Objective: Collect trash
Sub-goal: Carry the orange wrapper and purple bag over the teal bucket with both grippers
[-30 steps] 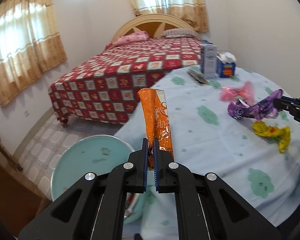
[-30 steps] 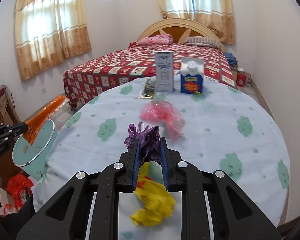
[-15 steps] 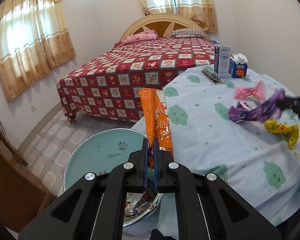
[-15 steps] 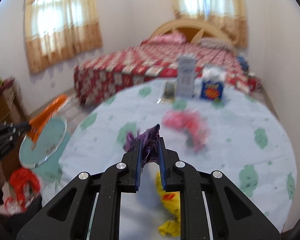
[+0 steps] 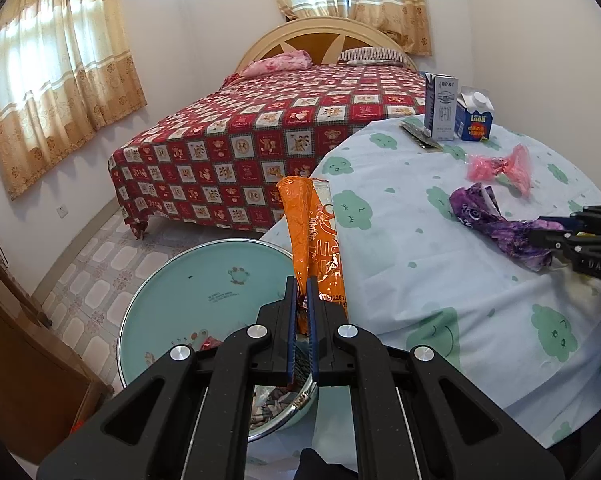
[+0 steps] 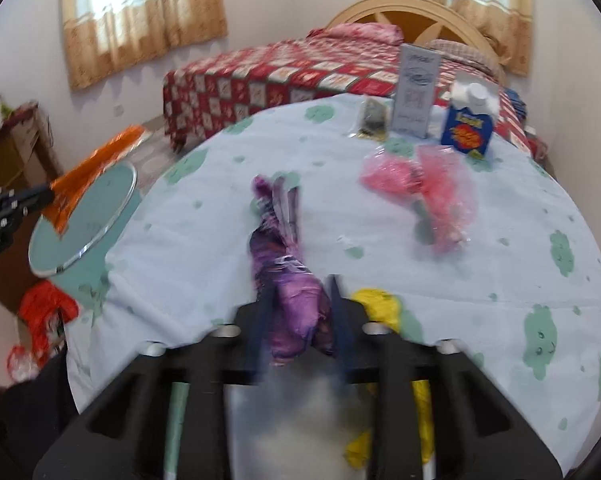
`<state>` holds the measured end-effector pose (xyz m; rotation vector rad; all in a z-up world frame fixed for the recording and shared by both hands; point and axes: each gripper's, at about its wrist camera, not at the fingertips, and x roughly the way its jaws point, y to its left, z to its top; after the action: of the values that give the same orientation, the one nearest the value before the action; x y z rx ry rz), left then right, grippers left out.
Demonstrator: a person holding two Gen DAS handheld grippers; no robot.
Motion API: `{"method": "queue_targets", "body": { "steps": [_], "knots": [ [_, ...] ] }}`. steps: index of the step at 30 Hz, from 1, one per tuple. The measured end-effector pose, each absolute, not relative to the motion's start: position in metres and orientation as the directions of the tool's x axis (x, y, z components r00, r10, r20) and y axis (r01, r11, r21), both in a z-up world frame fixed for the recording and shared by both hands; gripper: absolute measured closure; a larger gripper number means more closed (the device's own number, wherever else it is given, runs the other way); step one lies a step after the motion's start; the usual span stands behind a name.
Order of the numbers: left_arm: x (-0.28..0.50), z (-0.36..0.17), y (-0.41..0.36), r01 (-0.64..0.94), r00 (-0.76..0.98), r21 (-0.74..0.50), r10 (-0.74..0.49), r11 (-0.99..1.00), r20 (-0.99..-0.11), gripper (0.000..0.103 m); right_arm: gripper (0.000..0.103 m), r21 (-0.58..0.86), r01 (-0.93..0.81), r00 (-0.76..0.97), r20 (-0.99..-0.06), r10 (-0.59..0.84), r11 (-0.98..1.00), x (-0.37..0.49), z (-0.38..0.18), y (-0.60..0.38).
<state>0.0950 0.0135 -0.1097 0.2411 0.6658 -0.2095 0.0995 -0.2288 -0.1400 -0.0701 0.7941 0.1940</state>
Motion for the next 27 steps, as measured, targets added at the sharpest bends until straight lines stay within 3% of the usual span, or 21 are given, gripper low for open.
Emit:
{"method": "queue_targets", "body": {
  "steps": [11,27],
  "knots": [
    [0.088,-0.097,0.026,0.23,0.793,0.159,-0.09,0.96,-0.603,0.098,0.088,0.016,-0.213,0.765,-0.619,0.177,0.977,0.104,-0.111,-0.206],
    [0.089,-0.101,0.072,0.139,0.792,0.175,-0.004,0.975,-0.61,0.098,0.088,0.001,-0.322,0.746,-0.615,0.254,0.947,0.136,-0.114,-0.14]
  ]
}}
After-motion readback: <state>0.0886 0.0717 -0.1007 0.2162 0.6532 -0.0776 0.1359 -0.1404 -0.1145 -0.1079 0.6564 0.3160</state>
